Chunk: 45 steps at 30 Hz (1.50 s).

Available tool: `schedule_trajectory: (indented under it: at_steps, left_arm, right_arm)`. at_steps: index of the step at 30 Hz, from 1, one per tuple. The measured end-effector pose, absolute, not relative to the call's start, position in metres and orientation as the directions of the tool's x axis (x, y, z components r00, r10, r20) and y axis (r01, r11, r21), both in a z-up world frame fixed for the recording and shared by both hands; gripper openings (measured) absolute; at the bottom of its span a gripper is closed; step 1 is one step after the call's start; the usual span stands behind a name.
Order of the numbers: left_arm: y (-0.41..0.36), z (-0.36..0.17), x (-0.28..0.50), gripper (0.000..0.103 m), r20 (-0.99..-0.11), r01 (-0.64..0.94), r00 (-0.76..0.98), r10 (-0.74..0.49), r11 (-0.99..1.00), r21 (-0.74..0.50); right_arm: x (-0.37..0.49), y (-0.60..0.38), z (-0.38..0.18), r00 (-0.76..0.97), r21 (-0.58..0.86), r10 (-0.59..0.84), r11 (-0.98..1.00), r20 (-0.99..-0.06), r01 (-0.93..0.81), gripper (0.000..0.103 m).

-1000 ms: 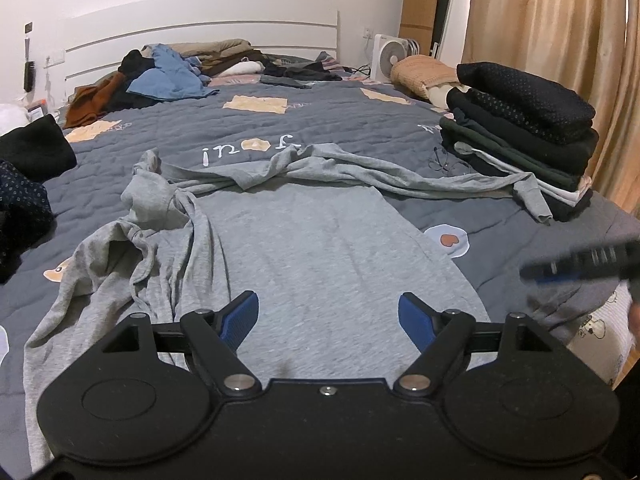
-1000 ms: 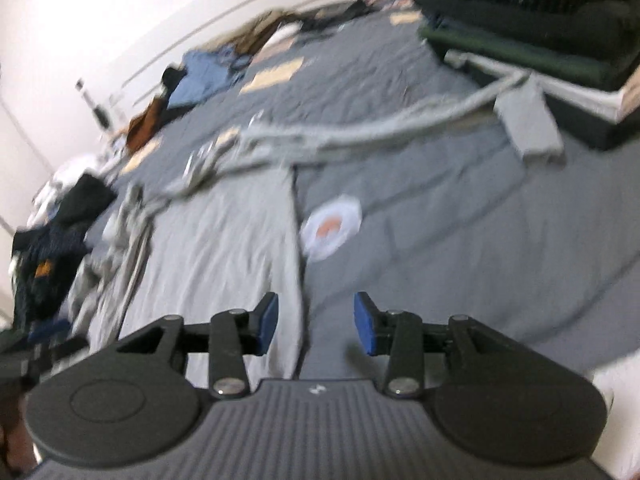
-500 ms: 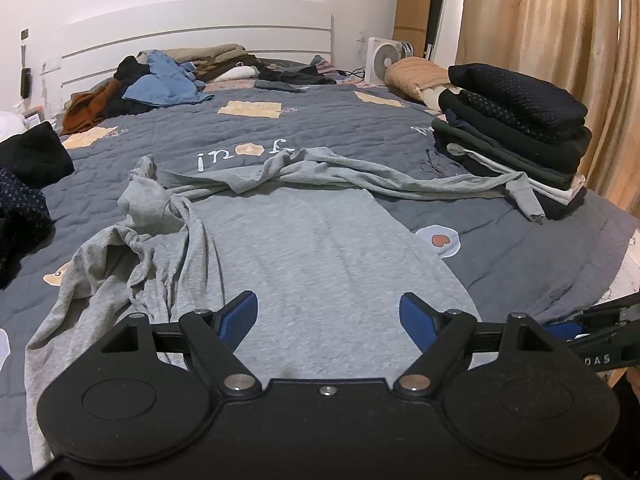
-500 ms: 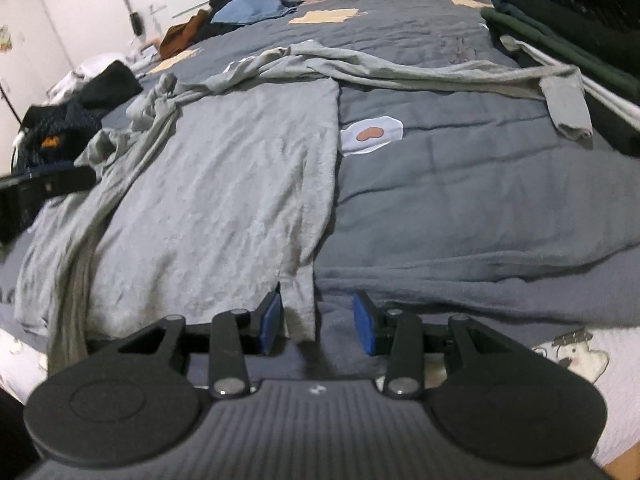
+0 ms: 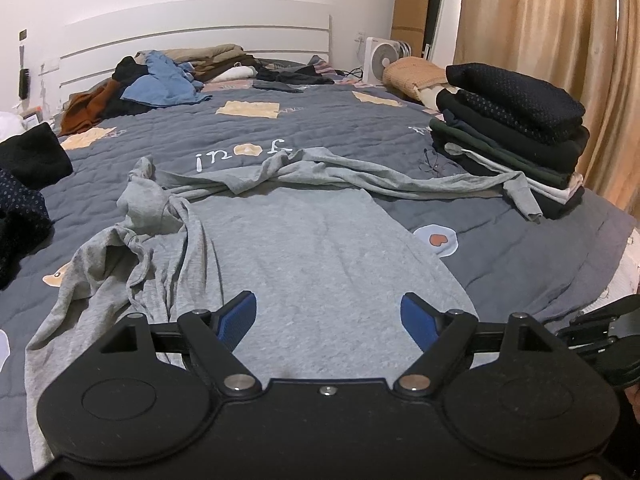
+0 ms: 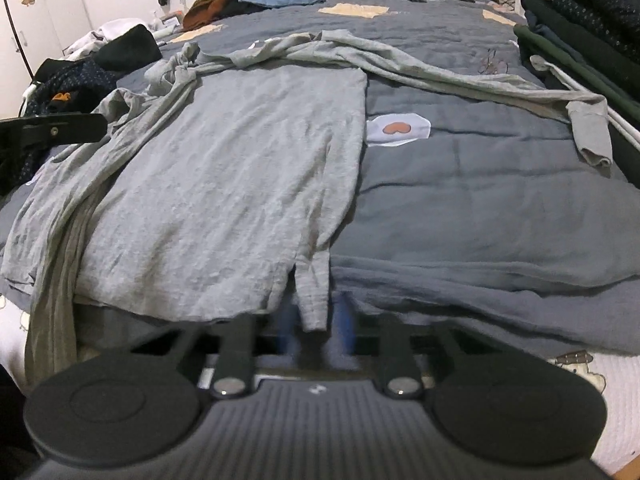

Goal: Fold clothes
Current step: 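Release the sleeve with the right tool and lift away, then move the right tool back toward the sweatshirt body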

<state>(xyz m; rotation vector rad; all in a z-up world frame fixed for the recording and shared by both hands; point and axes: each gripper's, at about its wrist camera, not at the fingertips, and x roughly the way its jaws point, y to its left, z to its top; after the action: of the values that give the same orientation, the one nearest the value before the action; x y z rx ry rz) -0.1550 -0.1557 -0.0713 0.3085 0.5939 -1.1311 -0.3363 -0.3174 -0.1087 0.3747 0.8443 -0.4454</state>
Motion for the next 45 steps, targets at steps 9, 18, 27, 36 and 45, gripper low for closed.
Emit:
schedule_trajectory:
  at_steps: [9,18,27,36,45]
  left_arm:
    - [-0.154,-0.069,-0.154,0.079,-0.581,0.911,0.296,-0.758,0.407,-0.068]
    - [-0.153,-0.067,-0.156,0.079,-0.577,0.913,0.292,-0.763,0.401,-0.069]
    - [-0.151,-0.065,-0.153,0.079,-0.574,0.909,0.293,-0.765,0.409,-0.080]
    - [-0.147,-0.068,-0.150,0.080,-0.579,0.906,0.306,-0.756,0.418,-0.068]
    - [-0.133,-0.072,-0.140,0.080,-0.586,0.887,0.342,-0.735,0.459,-0.058]
  right_arm:
    - [-0.374,-0.335,-0.076,0.692,0.370,-0.186,0.734,-0.698,0.570,0.005]
    - [-0.386,-0.337,-0.075,0.624,0.288,-0.218,0.742,-0.751,0.605,0.004]
    - [-0.371,-0.337,-0.094,0.551,0.225,-0.208,0.756,-0.808,0.615,0.008]
    - [-0.361,-0.343,-0.049,0.672,0.296,-0.248,0.755,-0.698,0.586,0.025]
    - [-0.283,-0.347,-0.034,0.757,0.331,-0.223,0.798,-0.614,0.504,0.041]
